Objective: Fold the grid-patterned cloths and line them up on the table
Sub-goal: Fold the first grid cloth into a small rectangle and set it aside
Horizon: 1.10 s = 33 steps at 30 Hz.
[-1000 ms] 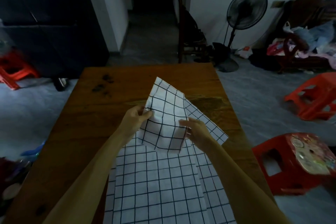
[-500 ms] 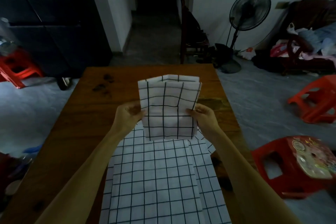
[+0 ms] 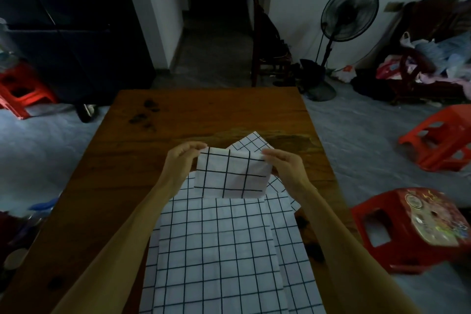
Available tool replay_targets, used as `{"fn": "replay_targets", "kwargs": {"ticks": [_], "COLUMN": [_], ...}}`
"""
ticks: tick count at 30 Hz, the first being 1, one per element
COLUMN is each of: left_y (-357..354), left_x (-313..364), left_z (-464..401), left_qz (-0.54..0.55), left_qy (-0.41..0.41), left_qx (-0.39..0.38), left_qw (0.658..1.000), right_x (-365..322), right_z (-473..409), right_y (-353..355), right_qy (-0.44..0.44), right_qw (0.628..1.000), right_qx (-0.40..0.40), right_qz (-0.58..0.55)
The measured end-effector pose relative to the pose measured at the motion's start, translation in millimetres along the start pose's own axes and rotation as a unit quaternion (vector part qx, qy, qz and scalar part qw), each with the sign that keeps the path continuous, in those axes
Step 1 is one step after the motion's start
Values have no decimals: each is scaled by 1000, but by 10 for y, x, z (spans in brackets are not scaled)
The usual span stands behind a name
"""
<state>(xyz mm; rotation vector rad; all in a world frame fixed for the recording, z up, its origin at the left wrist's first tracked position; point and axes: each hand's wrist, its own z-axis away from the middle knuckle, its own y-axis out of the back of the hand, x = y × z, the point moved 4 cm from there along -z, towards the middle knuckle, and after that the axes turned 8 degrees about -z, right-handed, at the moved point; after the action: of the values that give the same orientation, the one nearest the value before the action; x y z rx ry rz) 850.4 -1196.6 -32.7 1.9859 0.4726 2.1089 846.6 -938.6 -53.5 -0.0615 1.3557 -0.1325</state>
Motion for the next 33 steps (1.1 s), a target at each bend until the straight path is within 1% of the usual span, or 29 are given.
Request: {"fn": "replay_targets", "kwargs": {"ticks": [2,4,7,10,12,14,16,18,19,21,22,24,25,28,31,33], "left_y": [-5,-18,-47,-179,-318,-497,-731,-979,-1095,-1294,-1374,-1494,-1512,-1425,-1234,-1145], "left_x": [-8,-29,-207,-556,-858,-1166,-1420,-1610,-1692,-1873,-1964,-2147,-2213,-2276,-2295,-2249], "left_z": [42,81,94,129,197,310,463,620,683,753,759,758,752,774,810,814], "left_qz": [-26,-43,-51,-93,-139,-199,-264,-335,-375,-438,-456,-482,-493,-513,-531,-525], "left_qy": [-18,-31,-10,33,54,77,75,32,7,-31,-41,-35,-32,-59,-67,-55], "left_qx": [15,22,25,8,15,18,-14,-63,-94,-153,-177,-213,-215,-181,-152,-143], "left_qw": [999,998,998,995,989,977,961,939,922,886,871,850,843,837,831,837], "right_x": [57,125,278,553,797,1089,1397,1670,1773,2000,2106,2321,2410,2546,2565,2522], "right_z": [2,12,19,11,27,83,180,276,325,372,366,312,287,310,368,389], "right_y": [7,6,15,33,16,-5,-62,-209,-312,-508,-582,-657,-662,-514,-114,84], "right_qy": [15,6,-17,-10,-3,-6,-3,24,34,34,27,25,26,27,8,-7], "right_qw": [999,999,998,985,963,940,923,900,888,861,842,807,800,807,787,774], "right_qx": [18,21,11,12,18,37,52,21,-13,-107,-149,-191,-192,-146,-76,-58], "right_qz": [27,27,54,172,270,339,382,435,459,496,518,558,568,571,613,630]}}
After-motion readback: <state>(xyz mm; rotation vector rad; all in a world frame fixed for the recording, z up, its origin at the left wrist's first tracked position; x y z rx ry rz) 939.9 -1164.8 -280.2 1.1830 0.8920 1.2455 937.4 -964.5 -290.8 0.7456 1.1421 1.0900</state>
